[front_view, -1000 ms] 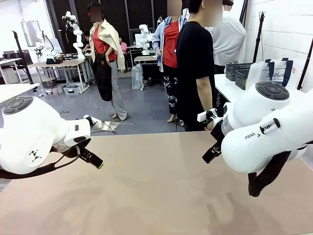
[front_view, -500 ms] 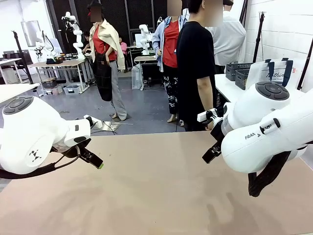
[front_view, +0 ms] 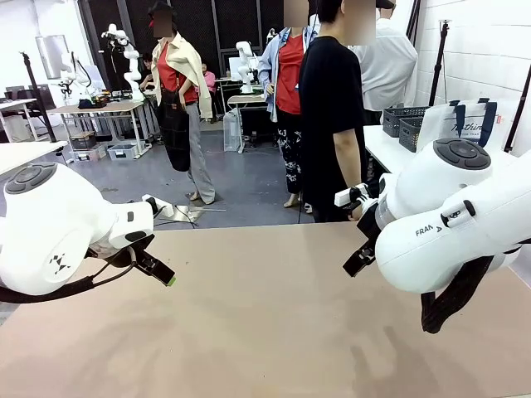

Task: Transfer purchased items from the store into the shopping bag.
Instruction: Open the Reusable shopping bag in the center of the table.

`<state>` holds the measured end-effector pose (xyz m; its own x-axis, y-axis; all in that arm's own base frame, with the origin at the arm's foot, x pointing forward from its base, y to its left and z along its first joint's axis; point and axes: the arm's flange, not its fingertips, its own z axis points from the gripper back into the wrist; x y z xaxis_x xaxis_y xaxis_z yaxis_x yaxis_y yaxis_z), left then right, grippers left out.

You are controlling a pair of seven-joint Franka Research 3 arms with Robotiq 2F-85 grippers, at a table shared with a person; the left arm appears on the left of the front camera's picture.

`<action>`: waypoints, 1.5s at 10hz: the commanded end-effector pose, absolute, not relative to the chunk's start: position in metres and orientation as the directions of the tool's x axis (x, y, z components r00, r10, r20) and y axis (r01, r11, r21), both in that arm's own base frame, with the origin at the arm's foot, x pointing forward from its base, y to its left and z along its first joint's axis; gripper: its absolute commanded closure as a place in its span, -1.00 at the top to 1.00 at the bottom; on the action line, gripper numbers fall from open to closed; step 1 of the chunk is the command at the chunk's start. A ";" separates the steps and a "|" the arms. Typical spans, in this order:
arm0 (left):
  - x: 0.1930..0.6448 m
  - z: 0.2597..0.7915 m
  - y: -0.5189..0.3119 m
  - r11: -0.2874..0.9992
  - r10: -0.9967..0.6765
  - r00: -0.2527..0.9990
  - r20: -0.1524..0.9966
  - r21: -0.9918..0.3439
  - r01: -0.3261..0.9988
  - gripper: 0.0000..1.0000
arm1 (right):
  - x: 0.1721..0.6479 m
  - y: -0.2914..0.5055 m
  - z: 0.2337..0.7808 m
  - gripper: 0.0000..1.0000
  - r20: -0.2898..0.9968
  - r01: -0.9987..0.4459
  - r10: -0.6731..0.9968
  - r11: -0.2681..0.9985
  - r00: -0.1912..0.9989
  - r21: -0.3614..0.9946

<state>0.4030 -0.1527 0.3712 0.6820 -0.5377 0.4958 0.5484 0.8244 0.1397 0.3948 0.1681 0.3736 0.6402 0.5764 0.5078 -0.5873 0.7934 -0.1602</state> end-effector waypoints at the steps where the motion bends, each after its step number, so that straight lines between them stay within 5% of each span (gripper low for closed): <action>1: 0.403 0.371 -0.151 0.826 -0.535 0.684 0.497 0.138 0.546 1.00 | 0.395 0.168 0.374 1.00 0.508 -0.587 0.576 0.793 0.640 -0.160; 15: 0.403 0.371 -0.151 0.826 -0.535 0.684 0.497 0.138 0.546 1.00 | 0.395 0.168 0.374 1.00 0.508 -0.587 0.576 0.793 0.640 -0.160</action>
<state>0.4030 -0.1527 0.3712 0.6819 -0.5377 0.4958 0.5484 0.8244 0.1398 0.3948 0.1681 0.3736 0.6402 0.5764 0.5078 -0.5873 0.7934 -0.1602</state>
